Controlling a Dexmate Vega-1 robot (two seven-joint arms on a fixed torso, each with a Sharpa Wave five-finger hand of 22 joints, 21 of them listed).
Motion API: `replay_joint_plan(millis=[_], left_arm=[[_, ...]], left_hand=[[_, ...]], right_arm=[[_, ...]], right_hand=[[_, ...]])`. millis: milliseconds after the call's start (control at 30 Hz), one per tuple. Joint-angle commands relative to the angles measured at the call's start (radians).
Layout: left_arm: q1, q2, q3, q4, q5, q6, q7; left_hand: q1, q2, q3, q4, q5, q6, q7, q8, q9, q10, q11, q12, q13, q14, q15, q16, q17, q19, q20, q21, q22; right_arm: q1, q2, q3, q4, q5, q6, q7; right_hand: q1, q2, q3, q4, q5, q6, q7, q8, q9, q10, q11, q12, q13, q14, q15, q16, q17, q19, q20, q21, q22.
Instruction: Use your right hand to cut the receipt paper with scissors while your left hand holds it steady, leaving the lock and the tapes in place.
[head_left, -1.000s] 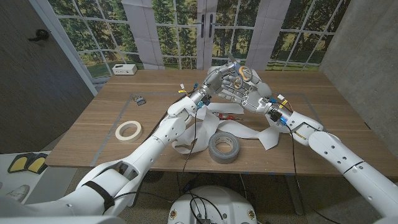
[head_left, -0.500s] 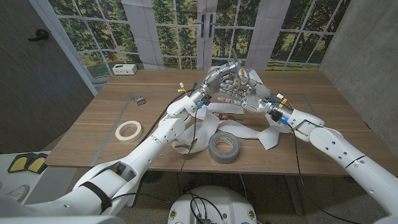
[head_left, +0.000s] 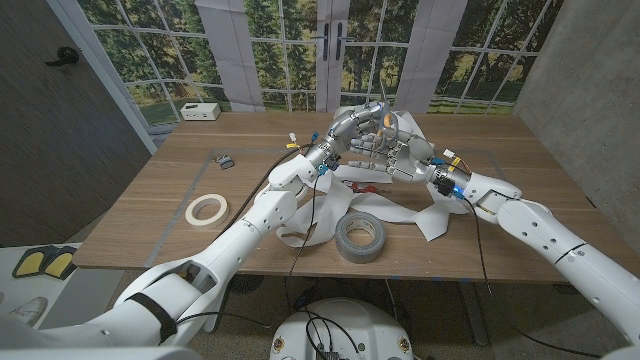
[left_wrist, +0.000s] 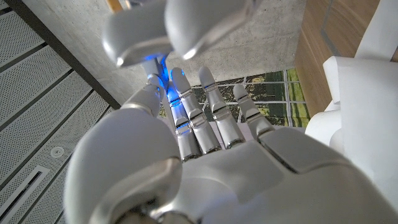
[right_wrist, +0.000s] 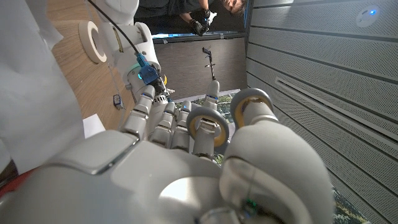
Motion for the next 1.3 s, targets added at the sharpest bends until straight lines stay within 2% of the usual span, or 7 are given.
replay_joint_plan(millis=[33, 467, 733, 867, 967, 1100, 1300], left_arm=[[0.009, 0.007, 0.004, -0.016, 0.000, 0.020, 0.027], [0.016, 0.014, 0.007, -0.032, -0.003, 0.036, 0.040], [0.022, 0.017, 0.010, -0.042, -0.003, 0.039, 0.044], [0.026, 0.019, 0.011, -0.047, -0.003, 0.040, 0.046], [0.028, 0.018, 0.010, -0.049, -0.004, 0.037, 0.048], [0.032, 0.019, 0.010, -0.052, -0.005, 0.037, 0.052], [0.037, 0.020, 0.008, -0.059, -0.005, 0.035, 0.060]], left_hand=[[0.085, 0.082, 0.001, 0.002, 0.006, 0.024, -0.021, -0.003, 0.002, 0.000, -0.005, -0.002, 0.004, 0.015, -0.153, 0.006, 0.006, 0.010, -0.001, 0.008, 0.001], [0.087, 0.083, 0.001, 0.004, 0.007, 0.023, -0.021, -0.006, 0.000, 0.001, -0.005, -0.003, 0.008, 0.018, -0.152, 0.004, 0.005, 0.010, -0.002, 0.010, 0.001], [0.087, 0.083, 0.001, 0.005, 0.007, 0.025, -0.020, -0.007, -0.002, 0.002, -0.005, -0.004, 0.009, 0.021, -0.152, 0.005, 0.006, 0.010, -0.002, 0.011, 0.001], [0.087, 0.083, 0.001, 0.006, 0.007, 0.025, -0.021, -0.008, -0.003, 0.003, -0.005, -0.005, 0.009, 0.021, -0.152, 0.004, 0.006, 0.010, -0.002, 0.011, 0.001], [0.088, 0.082, 0.001, 0.006, 0.007, 0.025, -0.022, -0.008, -0.003, 0.003, -0.005, -0.006, 0.009, 0.020, -0.152, 0.002, 0.005, 0.010, -0.002, 0.011, 0.001], [0.088, 0.082, 0.001, 0.007, 0.007, 0.024, -0.022, -0.010, -0.004, 0.003, -0.005, -0.006, 0.010, 0.022, -0.152, 0.002, 0.005, 0.010, -0.002, 0.012, 0.001], [0.086, 0.082, 0.000, 0.008, 0.006, 0.024, -0.021, -0.011, -0.005, 0.002, -0.005, -0.008, 0.010, 0.022, -0.150, 0.001, 0.005, 0.009, -0.002, 0.012, 0.001]], right_arm=[[0.021, -0.001, -0.017, 0.020, -0.009, 0.005, 0.057], [0.047, 0.032, -0.039, 0.069, 0.018, -0.006, 0.143], [-0.002, 0.057, -0.005, 0.045, 0.065, -0.002, 0.080], [-0.013, 0.069, 0.003, 0.045, 0.074, 0.005, 0.073], [-0.038, 0.071, 0.019, 0.022, 0.087, 0.004, 0.024], [-0.042, 0.062, 0.028, 0.020, 0.077, 0.007, 0.012], [-0.048, 0.058, 0.037, 0.009, 0.086, -0.003, -0.002]], right_hand=[[0.039, 0.000, 0.013, -0.003, -0.002, 0.017, -0.003, 0.013, 0.011, 0.009, -0.004, 0.003, -0.002, 0.010, 0.014, -0.004, -0.003, 0.015, 0.003, 0.006, -0.001], [0.181, 0.032, 0.035, 0.001, 0.002, 0.040, -0.034, 0.050, 0.092, 0.039, -0.001, 0.009, -0.025, 0.120, 0.007, 0.023, -0.031, 0.181, -0.030, 0.056, -0.002], [0.242, 0.061, -0.021, 0.020, -0.008, 0.029, -0.084, 0.095, 0.229, 0.271, -0.039, 0.079, -0.036, 0.356, -0.149, 0.132, -0.015, 0.401, -0.200, 0.136, 0.007], [0.270, 0.109, -0.036, 0.028, -0.010, 0.046, -0.112, 0.134, 0.301, 0.411, -0.127, 0.133, -0.009, 0.505, -0.270, 0.226, 0.031, 0.508, -0.282, 0.198, 0.016], [0.264, 0.129, -0.039, 0.041, -0.013, 0.030, -0.126, 0.141, 0.325, 0.448, -0.154, 0.153, 0.010, 0.578, -0.290, 0.269, 0.055, 0.540, -0.301, 0.219, 0.017], [0.267, 0.148, -0.023, 0.057, -0.012, 0.000, -0.133, 0.153, 0.390, 0.528, -0.202, 0.245, 0.092, 0.668, -0.299, 0.310, 0.106, 0.543, -0.319, 0.244, 0.023], [0.314, 0.133, -0.023, 0.035, 0.002, -0.006, -0.123, 0.183, 0.567, 0.454, -0.232, 0.592, 0.556, 0.759, -0.296, 0.378, 0.378, 0.542, -0.367, 0.469, 0.175]])
